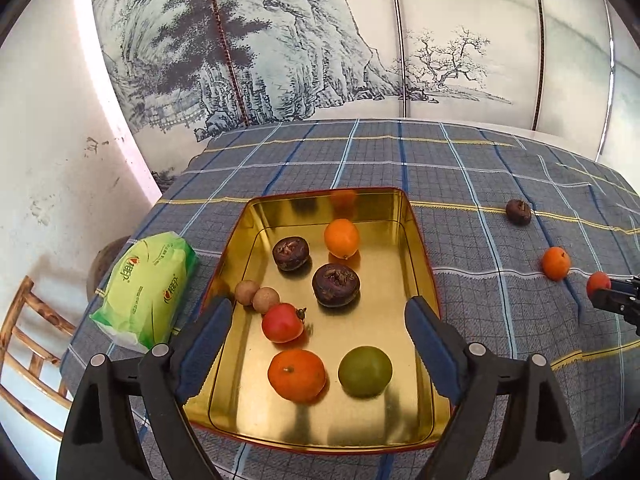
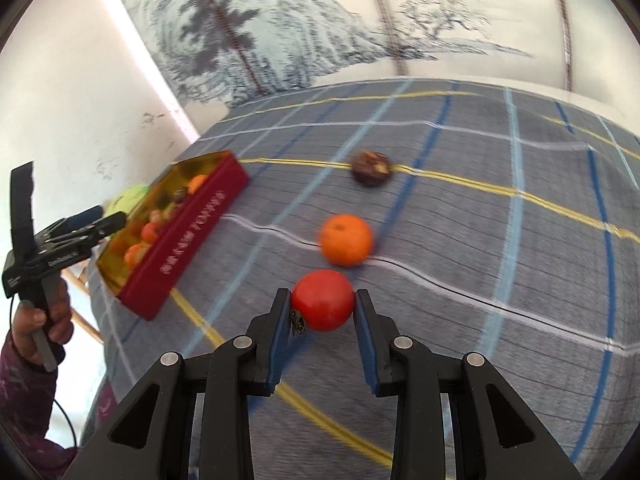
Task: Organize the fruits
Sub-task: 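Carry the two brown fruits into the gold tray and open the left gripper, then carry the red tomato into the gold tray and open the right gripper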
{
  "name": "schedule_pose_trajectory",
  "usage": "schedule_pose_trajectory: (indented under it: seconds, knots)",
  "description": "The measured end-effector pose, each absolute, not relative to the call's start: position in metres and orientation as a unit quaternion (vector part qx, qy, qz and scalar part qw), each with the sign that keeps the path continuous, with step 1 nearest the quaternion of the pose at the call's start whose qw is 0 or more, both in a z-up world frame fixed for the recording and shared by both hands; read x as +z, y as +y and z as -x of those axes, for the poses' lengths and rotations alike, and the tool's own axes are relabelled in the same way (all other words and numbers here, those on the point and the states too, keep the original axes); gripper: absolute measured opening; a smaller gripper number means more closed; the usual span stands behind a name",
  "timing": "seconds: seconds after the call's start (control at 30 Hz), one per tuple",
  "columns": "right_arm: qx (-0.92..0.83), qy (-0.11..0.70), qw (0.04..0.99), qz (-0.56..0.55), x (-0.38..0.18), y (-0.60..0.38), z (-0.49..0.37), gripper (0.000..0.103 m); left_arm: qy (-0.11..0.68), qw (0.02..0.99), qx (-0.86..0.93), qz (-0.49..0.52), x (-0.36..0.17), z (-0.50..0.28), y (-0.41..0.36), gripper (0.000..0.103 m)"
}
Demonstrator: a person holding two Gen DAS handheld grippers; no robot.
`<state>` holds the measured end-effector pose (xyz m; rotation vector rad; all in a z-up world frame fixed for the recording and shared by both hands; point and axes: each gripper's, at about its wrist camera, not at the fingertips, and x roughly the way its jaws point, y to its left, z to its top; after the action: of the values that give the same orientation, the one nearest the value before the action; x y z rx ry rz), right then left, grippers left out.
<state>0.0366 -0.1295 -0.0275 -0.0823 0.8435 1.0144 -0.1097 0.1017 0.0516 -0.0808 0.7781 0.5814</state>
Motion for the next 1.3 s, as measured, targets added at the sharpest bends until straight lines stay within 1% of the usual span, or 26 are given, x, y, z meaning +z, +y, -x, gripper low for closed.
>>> schedule_pose_trajectory:
  seconds: [0.6, 0.97, 1.3]
  knots:
    - [0.549, 0.362, 0.748, 0.090, 0.007, -0.038, 0.010, 0.033, 0.384, 0.873, 0.294, 0.060, 0.038, 0.128, 0.119, 0.091]
    - [0.577, 0.354, 0.727, 0.114, 0.014, 0.012, 0.027, 0.033, 0.387, 0.868, 0.300, 0.080, 0.032, 0.138, 0.134, 0.093]
    - [0.583, 0.360, 0.717, 0.129, 0.009, 0.045, 0.030, 0.033, 0.393, 0.862, 0.303, 0.102, 0.023, 0.145, 0.146, 0.093]
